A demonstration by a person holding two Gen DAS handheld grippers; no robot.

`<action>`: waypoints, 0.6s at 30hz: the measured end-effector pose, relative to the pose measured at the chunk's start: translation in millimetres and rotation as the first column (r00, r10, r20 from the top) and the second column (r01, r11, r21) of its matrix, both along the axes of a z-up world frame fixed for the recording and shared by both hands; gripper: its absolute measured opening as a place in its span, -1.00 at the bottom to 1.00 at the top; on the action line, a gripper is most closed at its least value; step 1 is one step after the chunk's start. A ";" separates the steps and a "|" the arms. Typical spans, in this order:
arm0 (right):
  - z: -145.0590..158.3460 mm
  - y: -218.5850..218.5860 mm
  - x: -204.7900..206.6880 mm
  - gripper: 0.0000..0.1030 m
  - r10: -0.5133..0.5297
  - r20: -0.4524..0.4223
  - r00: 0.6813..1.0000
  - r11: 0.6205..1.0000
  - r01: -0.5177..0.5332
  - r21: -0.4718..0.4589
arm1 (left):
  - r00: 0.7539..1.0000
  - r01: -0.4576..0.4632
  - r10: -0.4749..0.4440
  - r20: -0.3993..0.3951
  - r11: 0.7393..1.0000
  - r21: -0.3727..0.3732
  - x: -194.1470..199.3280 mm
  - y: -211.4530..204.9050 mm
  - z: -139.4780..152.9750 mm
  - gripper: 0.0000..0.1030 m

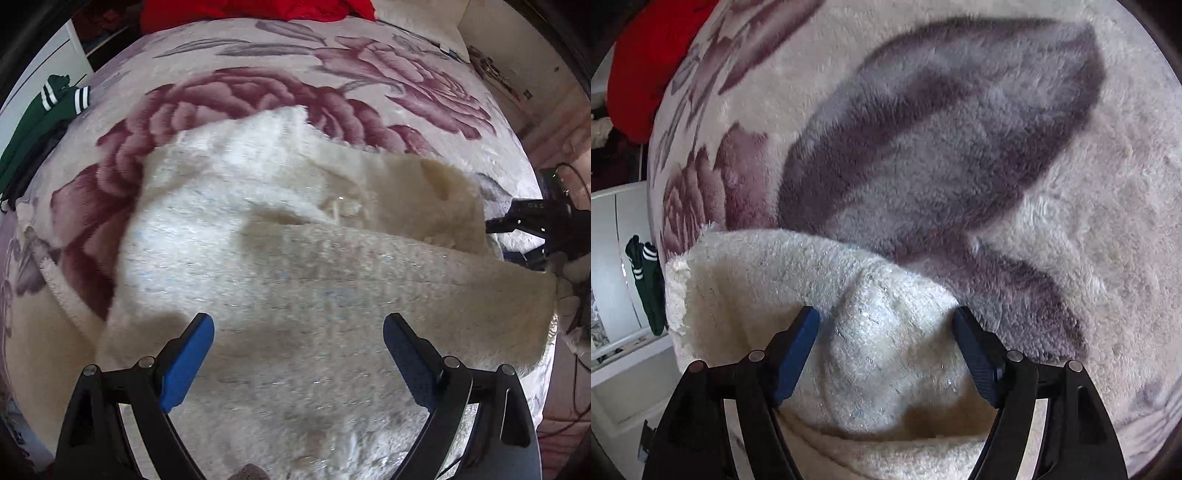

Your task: Fold large clothes

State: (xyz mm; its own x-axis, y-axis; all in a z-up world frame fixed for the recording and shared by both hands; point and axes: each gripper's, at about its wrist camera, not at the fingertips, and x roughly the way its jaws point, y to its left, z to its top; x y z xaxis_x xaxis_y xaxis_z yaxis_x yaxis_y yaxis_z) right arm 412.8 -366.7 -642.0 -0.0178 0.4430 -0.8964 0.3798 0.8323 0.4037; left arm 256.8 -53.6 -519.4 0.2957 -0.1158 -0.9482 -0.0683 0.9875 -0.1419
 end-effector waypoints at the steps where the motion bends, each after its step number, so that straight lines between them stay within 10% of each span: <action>1: -0.4 5.5 1.6 -0.49 0.005 0.027 1.000 1.000 -0.006 0.021 | 1.000 0.003 -0.003 0.001 1.000 0.009 -3.3 -1.8 0.0 0.82; 10: 41.1 -5.2 -23.6 -0.25 0.018 0.057 0.998 0.996 -0.012 -0.090 | 1.000 -0.026 0.026 -0.003 0.998 0.061 -28.8 16.8 3.8 0.82; 18: 102.2 -54.1 -235.6 0.19 -0.128 -0.027 0.991 0.987 0.125 -0.098 | 1.000 0.009 -0.010 -0.014 1.000 -0.016 -72.8 9.9 19.9 0.82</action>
